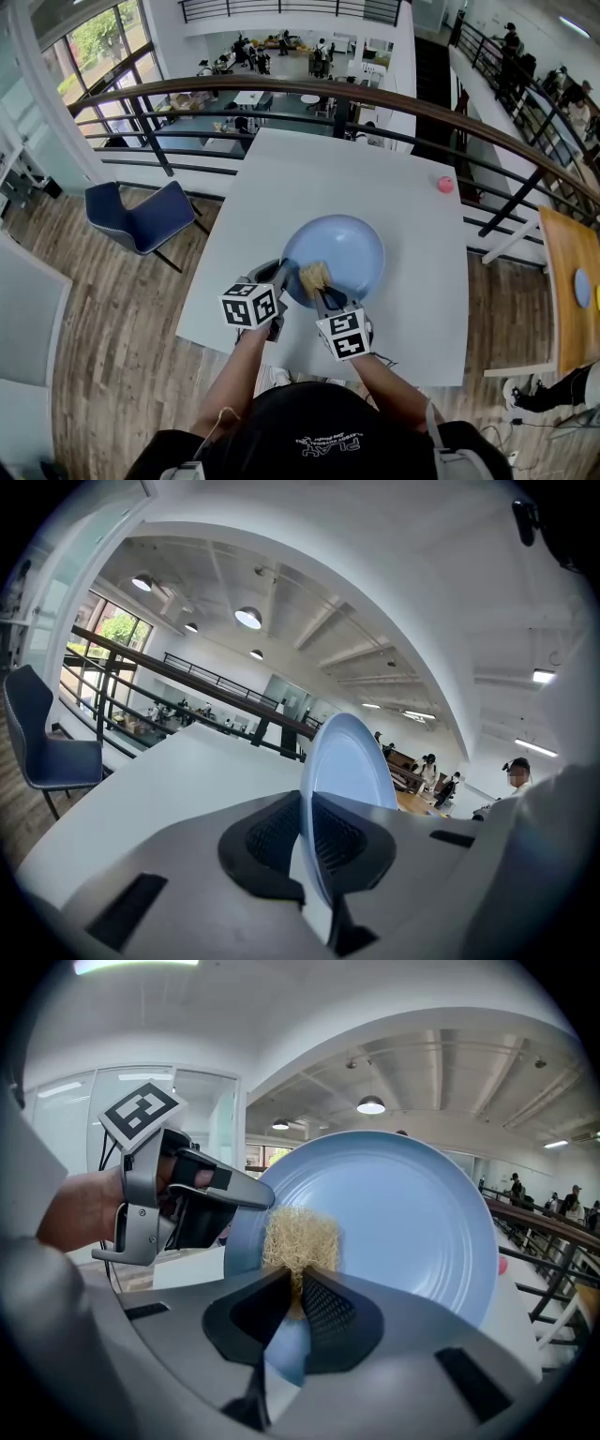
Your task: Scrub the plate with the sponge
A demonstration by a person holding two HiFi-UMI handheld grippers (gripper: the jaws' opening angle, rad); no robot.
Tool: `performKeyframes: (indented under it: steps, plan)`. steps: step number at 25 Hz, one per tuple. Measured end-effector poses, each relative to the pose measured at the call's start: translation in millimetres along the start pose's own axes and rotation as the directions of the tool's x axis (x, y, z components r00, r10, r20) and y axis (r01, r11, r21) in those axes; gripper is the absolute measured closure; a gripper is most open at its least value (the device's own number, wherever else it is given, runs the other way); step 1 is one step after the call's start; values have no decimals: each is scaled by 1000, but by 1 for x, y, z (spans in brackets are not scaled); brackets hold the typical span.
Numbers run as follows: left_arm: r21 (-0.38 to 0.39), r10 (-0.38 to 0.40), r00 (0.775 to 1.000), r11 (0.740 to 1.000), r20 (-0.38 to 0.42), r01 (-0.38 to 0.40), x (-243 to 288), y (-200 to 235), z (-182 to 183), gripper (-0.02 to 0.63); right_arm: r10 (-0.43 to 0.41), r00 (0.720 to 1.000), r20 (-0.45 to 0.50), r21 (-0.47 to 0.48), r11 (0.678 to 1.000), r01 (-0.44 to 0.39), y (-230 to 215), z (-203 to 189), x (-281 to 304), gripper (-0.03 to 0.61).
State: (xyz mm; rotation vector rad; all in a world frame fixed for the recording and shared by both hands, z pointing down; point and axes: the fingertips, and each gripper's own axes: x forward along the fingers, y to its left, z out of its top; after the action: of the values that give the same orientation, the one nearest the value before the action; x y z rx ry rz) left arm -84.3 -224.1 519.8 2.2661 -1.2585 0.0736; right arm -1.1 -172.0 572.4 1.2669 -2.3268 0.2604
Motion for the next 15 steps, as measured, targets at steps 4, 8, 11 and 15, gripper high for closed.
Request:
performKeyframes:
  steps: [4,8,11,15]
  plan:
    - [1,1,1000,1000,2,-1,0,1,1,586,-27,1000,13,9,1000,27,-12,0,-1,532]
    - [-5,-4,1000,1000,0,4,-1,3,0,584,-49,999,13,20,999,49,-22,-2,-3,534]
    - [-8,-7,1000,1000,3,7,-1,3,1,584,-73,997,16,18,997,73,-30,-2,-7,532]
    - [-5,-4,1000,1000,0,4,-3,3,4,583,-105,995,1,8,994,105,-39,-5,-8,532]
